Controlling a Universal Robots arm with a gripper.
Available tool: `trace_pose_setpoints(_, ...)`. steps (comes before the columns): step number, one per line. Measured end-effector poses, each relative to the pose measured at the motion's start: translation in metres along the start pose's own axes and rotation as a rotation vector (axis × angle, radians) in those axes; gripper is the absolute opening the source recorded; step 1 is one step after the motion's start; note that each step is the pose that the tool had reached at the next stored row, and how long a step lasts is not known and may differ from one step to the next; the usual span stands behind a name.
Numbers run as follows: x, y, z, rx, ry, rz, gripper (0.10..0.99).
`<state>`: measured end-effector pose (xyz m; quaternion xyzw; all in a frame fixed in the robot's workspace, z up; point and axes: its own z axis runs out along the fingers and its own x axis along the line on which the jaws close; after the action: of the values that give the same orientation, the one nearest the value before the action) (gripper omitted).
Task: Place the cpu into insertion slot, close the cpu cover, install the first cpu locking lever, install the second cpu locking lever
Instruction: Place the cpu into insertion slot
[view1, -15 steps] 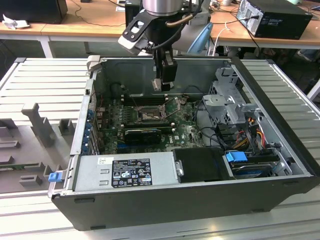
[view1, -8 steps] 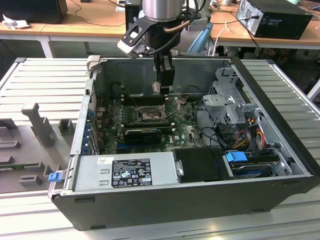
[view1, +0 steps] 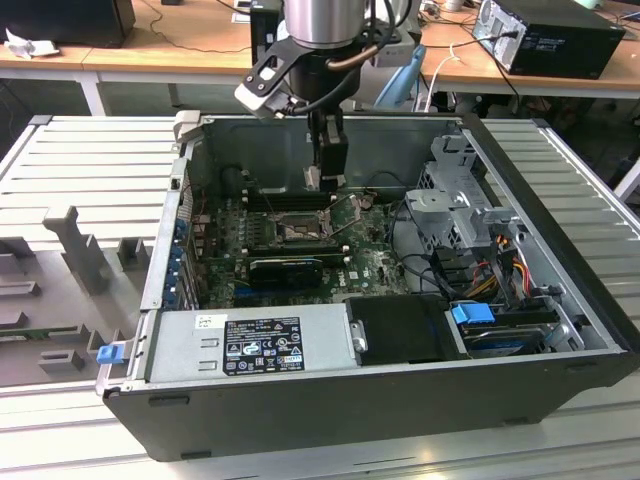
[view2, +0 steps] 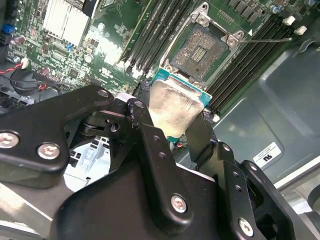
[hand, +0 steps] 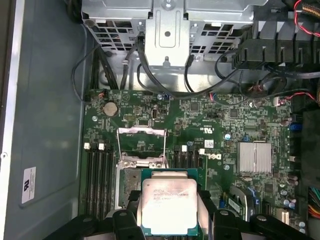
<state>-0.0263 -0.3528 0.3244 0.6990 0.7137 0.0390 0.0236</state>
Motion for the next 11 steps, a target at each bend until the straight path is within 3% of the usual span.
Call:
trace_pose_setpoints(9, 0.0001, -0.0022, 0.001, -0.001, -0.0028, 0.03, 0.529)
trace_pose_setpoints(11, 0.0001, -0.0028, 0.0017, -0.001, -0.0058, 0.064, 0.529)
